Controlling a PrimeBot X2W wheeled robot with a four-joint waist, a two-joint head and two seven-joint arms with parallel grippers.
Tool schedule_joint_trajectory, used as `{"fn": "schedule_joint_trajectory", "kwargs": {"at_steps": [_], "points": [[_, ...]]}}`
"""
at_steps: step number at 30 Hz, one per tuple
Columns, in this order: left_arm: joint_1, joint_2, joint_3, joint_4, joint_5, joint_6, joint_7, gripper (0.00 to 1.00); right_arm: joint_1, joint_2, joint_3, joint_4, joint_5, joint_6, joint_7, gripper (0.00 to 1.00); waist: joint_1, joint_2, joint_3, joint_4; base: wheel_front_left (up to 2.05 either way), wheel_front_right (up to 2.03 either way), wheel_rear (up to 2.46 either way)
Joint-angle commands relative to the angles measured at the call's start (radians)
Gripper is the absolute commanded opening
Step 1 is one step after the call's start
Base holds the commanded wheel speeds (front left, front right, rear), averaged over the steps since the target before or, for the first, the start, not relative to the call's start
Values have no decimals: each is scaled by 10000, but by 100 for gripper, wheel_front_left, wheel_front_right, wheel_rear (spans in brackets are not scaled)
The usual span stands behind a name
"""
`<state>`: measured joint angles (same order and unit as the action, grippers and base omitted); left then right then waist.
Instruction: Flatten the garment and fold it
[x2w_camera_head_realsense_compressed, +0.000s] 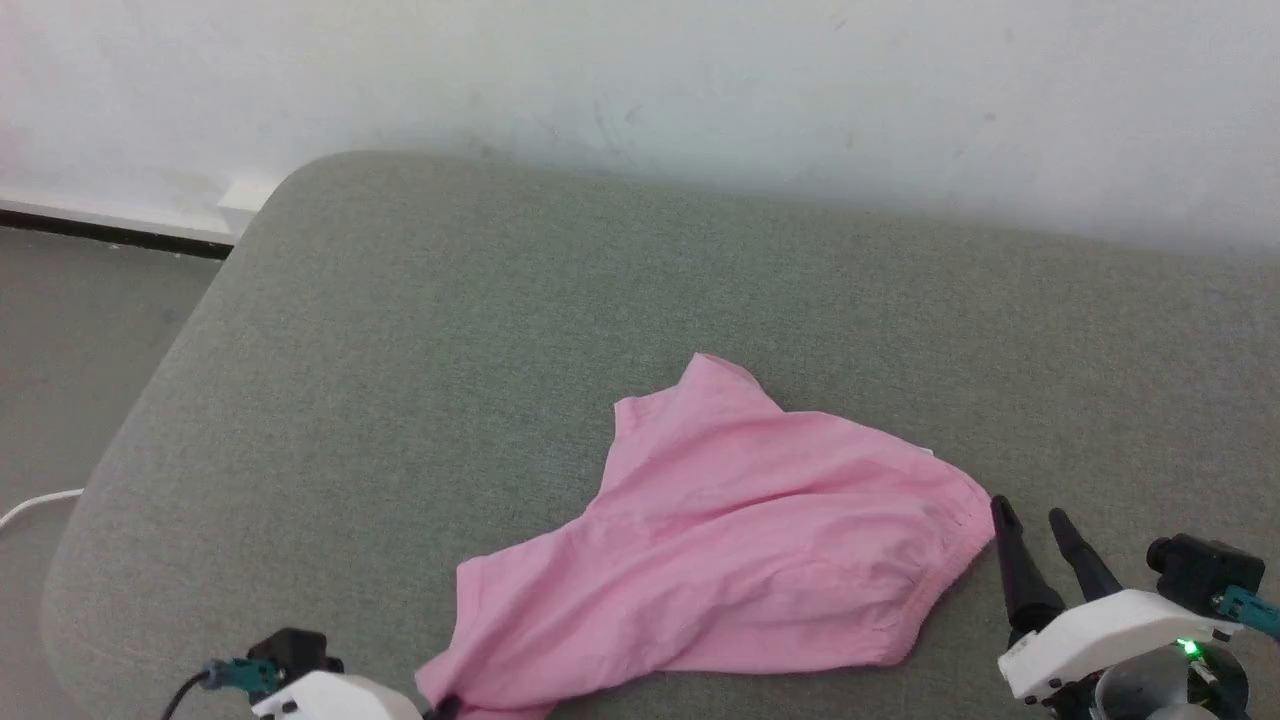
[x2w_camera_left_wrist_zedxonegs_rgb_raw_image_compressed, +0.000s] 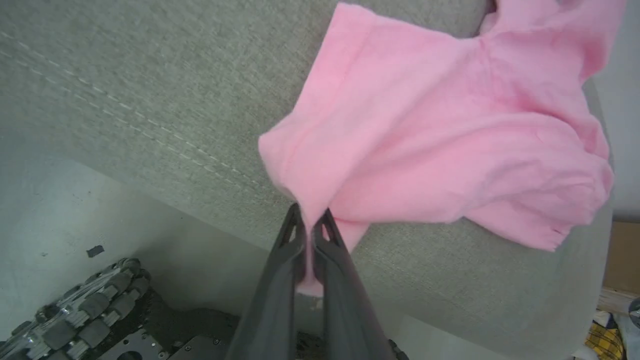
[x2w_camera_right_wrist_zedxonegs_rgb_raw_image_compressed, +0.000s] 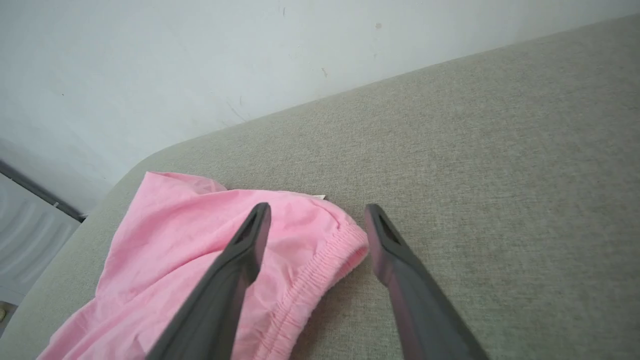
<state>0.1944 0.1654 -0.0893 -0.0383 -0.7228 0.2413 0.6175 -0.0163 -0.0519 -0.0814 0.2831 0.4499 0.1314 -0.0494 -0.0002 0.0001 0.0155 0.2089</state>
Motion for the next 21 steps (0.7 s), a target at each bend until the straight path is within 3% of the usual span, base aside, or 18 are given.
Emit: {"fn": "schedule_joint_trajectory", "kwargs": {"at_steps": [1, 4, 7, 13, 17, 21], "points": [[-248, -10, 49, -220, -2, 0, -163, 100, -58, 16, 47, 27, 56, -7, -40, 100, 2, -1, -40, 57, 0, 0, 0], [-832, -94, 341, -588, -64, -280, -872, 100, -42, 16, 62, 45, 35, -7, -18, 100, 2, -1, -72, -7, 0, 0, 0], [-1536, 104, 624, -1029, 443, -814, -2318, 100, -39, 16, 60, 21, -68, -7, 35, 100, 2, -1, -108, -173, 0, 0, 0], [-2406, 837, 191, -875, 2894, -1901, -5974, 100, -38, 16, -198, -213, -413, -7, 719, 100, 2, -1, -73, -482, 0, 0, 0], [-2639, 1055, -263, -273, 4257, -1914, -7673, 100, -220, 16, -494, -505, -877, -7, 1776, 100, 2, -1, -19, -638, 0, 0, 0], [-2722, 945, -526, 243, 4781, -1781, -8371, 100, -726, 16, -434, -740, -1725, -7, 3597, 100, 2, -1, 152, -749, 0, 0, 0]]}}
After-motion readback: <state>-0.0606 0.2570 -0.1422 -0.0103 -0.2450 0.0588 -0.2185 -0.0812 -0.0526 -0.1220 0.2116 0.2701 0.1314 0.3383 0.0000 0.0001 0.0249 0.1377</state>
